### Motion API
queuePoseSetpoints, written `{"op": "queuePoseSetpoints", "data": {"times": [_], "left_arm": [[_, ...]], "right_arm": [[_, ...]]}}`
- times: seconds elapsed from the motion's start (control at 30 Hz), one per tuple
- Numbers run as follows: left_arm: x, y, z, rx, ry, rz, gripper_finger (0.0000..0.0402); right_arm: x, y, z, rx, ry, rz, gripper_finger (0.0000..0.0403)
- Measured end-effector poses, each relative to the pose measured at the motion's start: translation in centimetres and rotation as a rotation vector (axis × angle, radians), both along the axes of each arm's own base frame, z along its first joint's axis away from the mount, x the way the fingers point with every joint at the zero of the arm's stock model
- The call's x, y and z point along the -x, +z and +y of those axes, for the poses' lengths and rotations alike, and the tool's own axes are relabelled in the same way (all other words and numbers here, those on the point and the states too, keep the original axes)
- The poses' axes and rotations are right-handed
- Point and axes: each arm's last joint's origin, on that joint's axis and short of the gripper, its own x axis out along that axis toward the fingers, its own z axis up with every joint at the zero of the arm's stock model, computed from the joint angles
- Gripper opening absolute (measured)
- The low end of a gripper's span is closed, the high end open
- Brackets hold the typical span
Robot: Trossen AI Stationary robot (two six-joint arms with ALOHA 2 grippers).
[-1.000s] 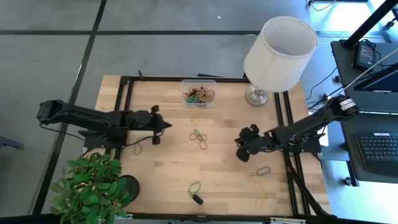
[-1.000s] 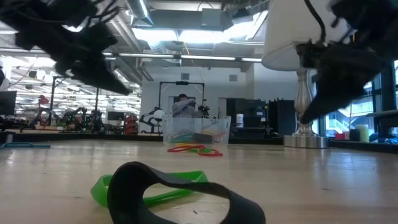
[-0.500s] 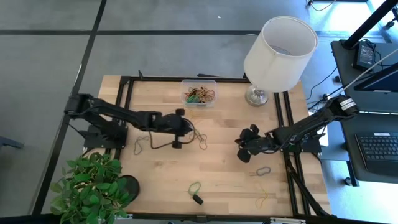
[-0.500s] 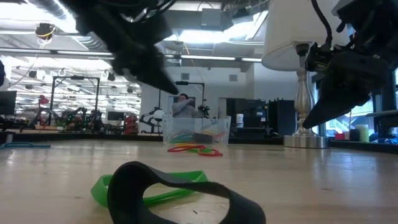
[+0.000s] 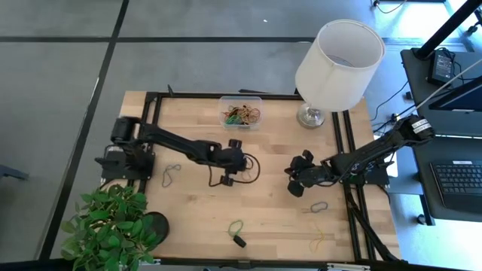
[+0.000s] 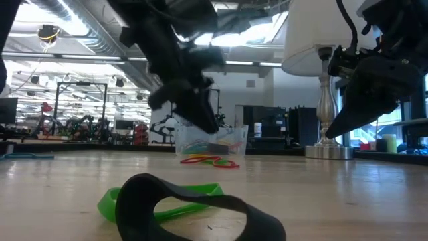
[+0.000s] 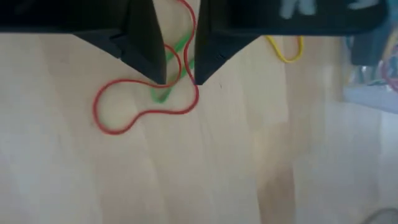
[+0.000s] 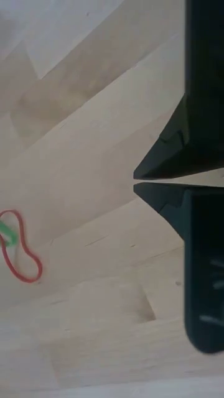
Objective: Pick and place rubber bands into bin
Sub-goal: Put the red rubber band into the transparent bin
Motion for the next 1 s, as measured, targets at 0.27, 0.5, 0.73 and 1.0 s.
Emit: {"op": "queuePoseSetpoints", "data": {"times": [0.27,0.5,0.73,1.0], "left_arm": [[-1.0,-2.5,0.1,-0.043,-0.018,0.073,0.0113],[-1.1,-2.9,0.1,-0.047,-0.022,0.086,0.0104],[-1.1,-3.8,0.1,-0.041,-0.03,0.112,0.0086],[-1.3,-3.9,0.0,-0.054,-0.05,0.102,0.0021]], "right_arm": [[0.0,0.0,0.0,0.0,0.0,0.0,0.0025],[0.0,0.0,0.0,0.0,0.0,0.0,0.0025],[0.0,0.0,0.0,0.0,0.0,-0.001,0.0026],[0.0,0.0,0.0,0.0,-0.001,-0.001,0.0026]]}}
